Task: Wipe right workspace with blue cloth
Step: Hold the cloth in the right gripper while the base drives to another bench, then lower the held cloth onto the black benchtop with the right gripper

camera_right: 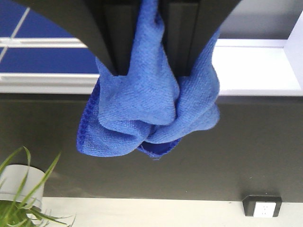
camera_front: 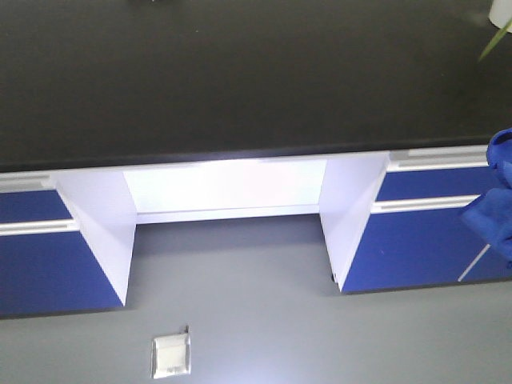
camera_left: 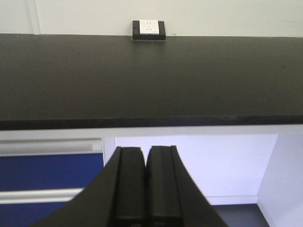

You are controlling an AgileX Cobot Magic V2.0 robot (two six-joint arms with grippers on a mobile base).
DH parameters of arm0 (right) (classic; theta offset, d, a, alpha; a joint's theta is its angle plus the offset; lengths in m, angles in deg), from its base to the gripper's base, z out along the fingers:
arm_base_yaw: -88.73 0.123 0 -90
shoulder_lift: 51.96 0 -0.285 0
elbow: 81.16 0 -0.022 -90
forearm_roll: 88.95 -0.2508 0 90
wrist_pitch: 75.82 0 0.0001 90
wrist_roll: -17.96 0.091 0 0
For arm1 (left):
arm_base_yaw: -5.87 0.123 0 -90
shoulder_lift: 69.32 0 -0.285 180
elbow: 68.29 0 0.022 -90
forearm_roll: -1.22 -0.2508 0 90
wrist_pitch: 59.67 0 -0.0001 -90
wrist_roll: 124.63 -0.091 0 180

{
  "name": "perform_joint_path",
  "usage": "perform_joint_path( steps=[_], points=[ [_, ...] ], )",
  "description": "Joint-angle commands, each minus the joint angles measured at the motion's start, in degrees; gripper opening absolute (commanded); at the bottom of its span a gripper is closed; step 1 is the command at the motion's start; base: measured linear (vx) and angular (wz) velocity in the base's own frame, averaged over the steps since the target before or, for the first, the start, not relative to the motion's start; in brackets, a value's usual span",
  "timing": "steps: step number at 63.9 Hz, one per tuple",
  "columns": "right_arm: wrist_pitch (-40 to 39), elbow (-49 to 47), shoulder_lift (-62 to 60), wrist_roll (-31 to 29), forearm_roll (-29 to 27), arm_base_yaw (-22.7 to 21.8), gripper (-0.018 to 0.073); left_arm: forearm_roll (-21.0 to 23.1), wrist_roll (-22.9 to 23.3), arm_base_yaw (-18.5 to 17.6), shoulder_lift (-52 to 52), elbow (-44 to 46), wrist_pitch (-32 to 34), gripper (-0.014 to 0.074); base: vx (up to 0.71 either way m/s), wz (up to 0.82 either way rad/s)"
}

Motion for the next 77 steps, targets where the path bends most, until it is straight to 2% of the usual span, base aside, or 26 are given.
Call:
perform_joint_path(
  steps=[1,42,77],
  points=[
    [-5.0,-1.6,0.5,-0.4,0.3,0.1,-0.0004,-0.1,0.5,0.3,-0.9,-1.7,4.5,-0.0006,0.39,0.06],
    [-5.0,-1.6,0.5,-0.4,0.3,0.1,-0.0004,-0.1,0.5,0.3,-0.9,-1.7,4.5,-0.0006,0.36,0.08],
    [-5.0,-1.6,0.5,-0.4,0.3,0.1,-0.0004,-0.1,0.5,0.3,-0.9,-1.7,4.5,-0.0006,0.21,0.01]
  ],
)
